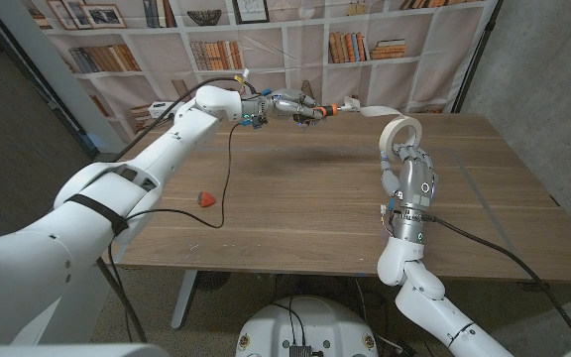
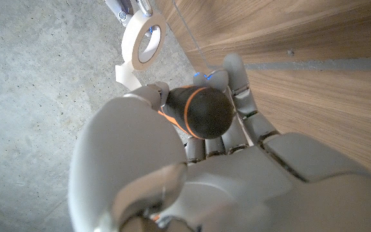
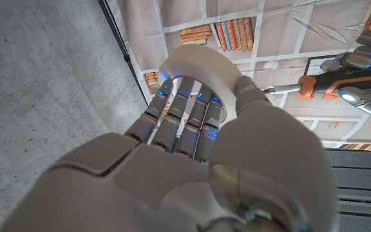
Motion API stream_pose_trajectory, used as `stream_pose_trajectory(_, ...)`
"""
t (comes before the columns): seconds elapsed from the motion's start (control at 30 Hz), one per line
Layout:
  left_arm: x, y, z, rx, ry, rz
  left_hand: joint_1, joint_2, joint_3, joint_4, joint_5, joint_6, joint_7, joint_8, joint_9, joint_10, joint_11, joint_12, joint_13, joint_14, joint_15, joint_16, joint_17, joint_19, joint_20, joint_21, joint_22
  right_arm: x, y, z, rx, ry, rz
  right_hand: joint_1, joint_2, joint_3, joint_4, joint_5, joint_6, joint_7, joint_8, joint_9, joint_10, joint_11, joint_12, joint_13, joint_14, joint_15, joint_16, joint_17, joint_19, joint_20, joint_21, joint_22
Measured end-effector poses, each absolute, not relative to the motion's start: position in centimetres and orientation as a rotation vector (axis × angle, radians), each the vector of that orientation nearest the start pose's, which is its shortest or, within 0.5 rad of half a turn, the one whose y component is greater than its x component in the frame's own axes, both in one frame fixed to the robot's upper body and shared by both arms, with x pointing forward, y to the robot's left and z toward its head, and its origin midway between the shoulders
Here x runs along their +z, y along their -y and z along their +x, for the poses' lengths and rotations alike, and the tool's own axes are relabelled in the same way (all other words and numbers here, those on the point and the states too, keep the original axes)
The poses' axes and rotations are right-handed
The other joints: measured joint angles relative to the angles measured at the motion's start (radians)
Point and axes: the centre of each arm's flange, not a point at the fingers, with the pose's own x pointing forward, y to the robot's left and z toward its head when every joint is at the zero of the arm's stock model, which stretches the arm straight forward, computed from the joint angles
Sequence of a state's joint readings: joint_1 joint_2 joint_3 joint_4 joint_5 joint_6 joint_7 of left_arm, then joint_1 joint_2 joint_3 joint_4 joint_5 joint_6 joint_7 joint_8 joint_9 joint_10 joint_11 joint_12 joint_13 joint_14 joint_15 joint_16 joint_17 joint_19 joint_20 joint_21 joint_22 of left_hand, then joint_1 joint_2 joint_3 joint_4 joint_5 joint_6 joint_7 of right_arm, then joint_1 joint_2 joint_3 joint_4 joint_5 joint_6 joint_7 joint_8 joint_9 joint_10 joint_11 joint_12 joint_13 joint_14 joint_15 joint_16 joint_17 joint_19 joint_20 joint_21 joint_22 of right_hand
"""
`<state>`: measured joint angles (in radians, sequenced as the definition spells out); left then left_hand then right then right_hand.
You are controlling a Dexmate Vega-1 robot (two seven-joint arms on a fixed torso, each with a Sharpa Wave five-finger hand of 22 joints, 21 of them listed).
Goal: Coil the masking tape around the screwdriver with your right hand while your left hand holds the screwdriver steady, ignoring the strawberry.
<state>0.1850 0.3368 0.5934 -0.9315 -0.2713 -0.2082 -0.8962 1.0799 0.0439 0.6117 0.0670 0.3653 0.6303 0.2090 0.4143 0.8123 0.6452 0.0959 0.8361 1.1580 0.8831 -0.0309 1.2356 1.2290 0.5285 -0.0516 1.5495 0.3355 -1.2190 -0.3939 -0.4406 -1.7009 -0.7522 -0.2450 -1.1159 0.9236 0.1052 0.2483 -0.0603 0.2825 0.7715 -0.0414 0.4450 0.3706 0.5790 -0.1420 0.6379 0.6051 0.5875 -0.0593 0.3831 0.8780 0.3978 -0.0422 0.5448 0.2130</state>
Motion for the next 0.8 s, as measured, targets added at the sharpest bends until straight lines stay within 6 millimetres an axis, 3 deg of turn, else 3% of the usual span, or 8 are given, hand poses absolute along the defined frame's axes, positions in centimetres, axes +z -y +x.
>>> stream_pose_trajectory(0.6, 16.5, -13.1, 65.1, -0.921, 0.630, 0.711, 0.000, 0.000, 0.009, -0.008, -0.003, 0.000, 0.000, 0.000, 0.004, -0.001, -0.001, 0.007, 0.017, 0.000, 0.000, 0.004, 0.000, 0.000, 0.000, 0.000, 0.008, -14.4, 22.1, 52.1, -0.849, 0.774, -0.879, 0.000, 0.000, 0.000, 0.000, 0.003, -0.002, -0.002, 0.000, -0.006, 0.000, 0.000, 0.000, 0.000, 0.002, 0.002, -0.008, 0.009, 0.000, 0.000, 0.008, -0.004)
stream_pose_trajectory(0.8, 16.5, -13.2, 65.0, -0.885, 0.664, 0.682, 0.000, 0.000, 0.017, -0.017, -0.003, -0.011, -0.011, 0.000, 0.026, -0.006, -0.007, 0.011, 0.030, 0.004, -0.004, 0.004, 0.000, -0.011, 0.003, 0.004, 0.029, -15.1, 22.2, 52.3, -0.842, 0.742, -0.885, 0.000, 0.000, 0.000, 0.000, 0.003, -0.004, -0.004, 0.000, -0.007, -0.002, -0.002, 0.000, 0.000, 0.004, 0.004, -0.008, 0.014, 0.000, 0.000, 0.008, -0.005)
